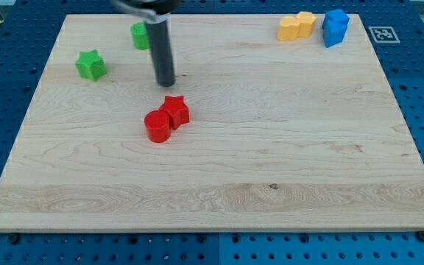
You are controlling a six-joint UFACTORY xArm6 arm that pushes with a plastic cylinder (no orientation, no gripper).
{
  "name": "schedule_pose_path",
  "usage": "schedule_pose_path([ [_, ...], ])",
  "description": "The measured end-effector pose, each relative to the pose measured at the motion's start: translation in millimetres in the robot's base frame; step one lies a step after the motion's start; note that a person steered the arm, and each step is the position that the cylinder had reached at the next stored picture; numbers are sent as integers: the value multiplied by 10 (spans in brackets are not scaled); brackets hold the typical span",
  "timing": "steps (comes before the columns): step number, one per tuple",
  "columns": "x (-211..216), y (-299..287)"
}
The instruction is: Slide the green circle to the green star
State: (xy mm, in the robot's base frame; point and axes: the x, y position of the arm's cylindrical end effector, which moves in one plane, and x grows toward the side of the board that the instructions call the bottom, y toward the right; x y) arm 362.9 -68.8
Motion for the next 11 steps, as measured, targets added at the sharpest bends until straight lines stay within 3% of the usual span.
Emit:
schedule_pose_path([
  [1, -445, 253],
  [2, -904, 148],
  [4, -1233, -792],
  [10, -734, -1035],
  [11, -560, -547],
])
